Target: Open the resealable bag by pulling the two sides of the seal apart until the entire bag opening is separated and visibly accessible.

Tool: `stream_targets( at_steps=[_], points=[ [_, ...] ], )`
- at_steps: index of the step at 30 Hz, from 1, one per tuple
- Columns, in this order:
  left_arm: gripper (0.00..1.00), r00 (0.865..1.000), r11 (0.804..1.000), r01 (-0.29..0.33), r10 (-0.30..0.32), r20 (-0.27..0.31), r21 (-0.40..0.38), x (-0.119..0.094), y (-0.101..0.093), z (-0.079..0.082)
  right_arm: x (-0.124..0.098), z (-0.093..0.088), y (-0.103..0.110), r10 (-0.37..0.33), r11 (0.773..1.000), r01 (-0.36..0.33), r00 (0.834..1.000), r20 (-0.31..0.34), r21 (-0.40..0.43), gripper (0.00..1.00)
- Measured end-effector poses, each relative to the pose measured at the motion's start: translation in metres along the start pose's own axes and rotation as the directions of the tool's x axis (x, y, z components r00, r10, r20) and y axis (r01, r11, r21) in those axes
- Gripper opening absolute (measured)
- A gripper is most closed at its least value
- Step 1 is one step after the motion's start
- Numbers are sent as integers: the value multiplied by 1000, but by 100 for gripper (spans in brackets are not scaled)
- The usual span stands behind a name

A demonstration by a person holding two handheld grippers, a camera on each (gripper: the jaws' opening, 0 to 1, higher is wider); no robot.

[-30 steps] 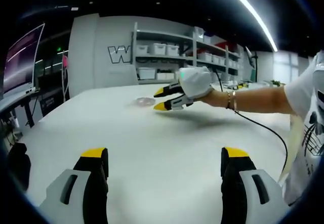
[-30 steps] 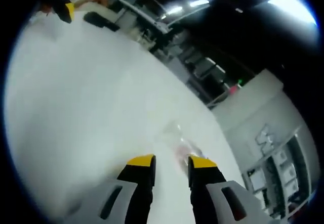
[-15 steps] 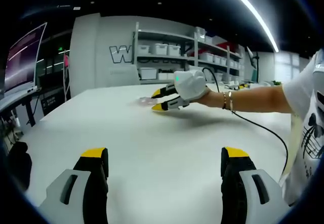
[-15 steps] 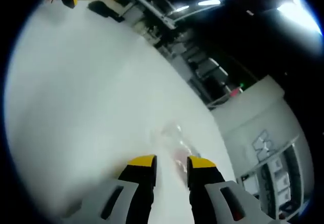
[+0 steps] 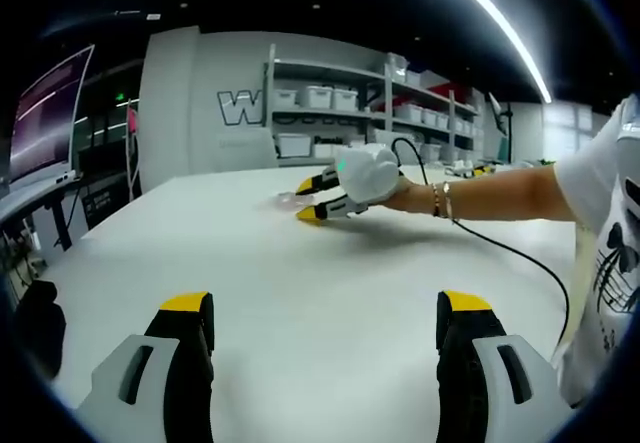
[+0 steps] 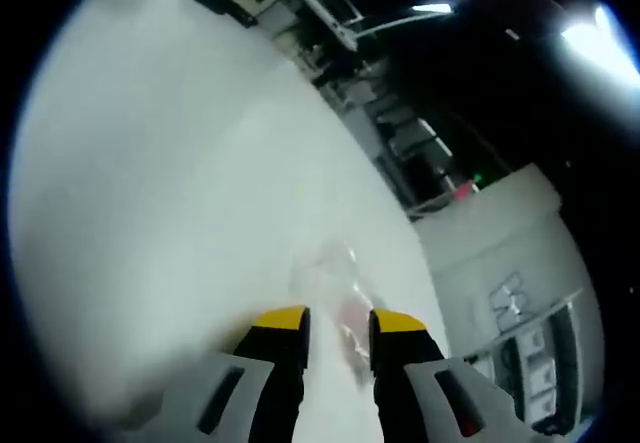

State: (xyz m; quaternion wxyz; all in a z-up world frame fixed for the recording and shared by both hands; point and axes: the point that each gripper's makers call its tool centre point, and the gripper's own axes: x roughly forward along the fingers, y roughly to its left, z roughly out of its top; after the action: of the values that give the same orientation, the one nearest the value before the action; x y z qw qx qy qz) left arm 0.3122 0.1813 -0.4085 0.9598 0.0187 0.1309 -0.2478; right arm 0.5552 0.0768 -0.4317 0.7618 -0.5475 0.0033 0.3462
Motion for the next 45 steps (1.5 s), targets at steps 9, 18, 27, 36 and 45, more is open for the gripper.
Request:
stream_targets(
  at_steps=[9, 18, 27, 36, 45],
  points=[
    [91, 1000, 1000, -3, 3, 1, 1, 0, 2, 0, 14, 1, -7, -31, 998, 29, 999, -19, -62, 21],
    [91, 1000, 1000, -7, 7, 0, -4, -3, 3, -2, 22, 2, -6, -63, 994, 61, 998, -24, -87, 10],
    [91, 1000, 1000, 0, 0, 2, -2, -4, 0, -1, 26, 3, 0, -36, 997, 34, 999, -32, -65, 0],
    [91, 1000, 1000, 1, -1, 8, 1, -8, -4, 0, 13, -4, -9, -57, 998, 58, 998, -26, 37, 0],
    [91, 1000, 1000, 5, -5, 23, 10, -12, -9, 5, 3, -12, -24, -77, 966, 80, 997, -19, 247, 0]
  ],
)
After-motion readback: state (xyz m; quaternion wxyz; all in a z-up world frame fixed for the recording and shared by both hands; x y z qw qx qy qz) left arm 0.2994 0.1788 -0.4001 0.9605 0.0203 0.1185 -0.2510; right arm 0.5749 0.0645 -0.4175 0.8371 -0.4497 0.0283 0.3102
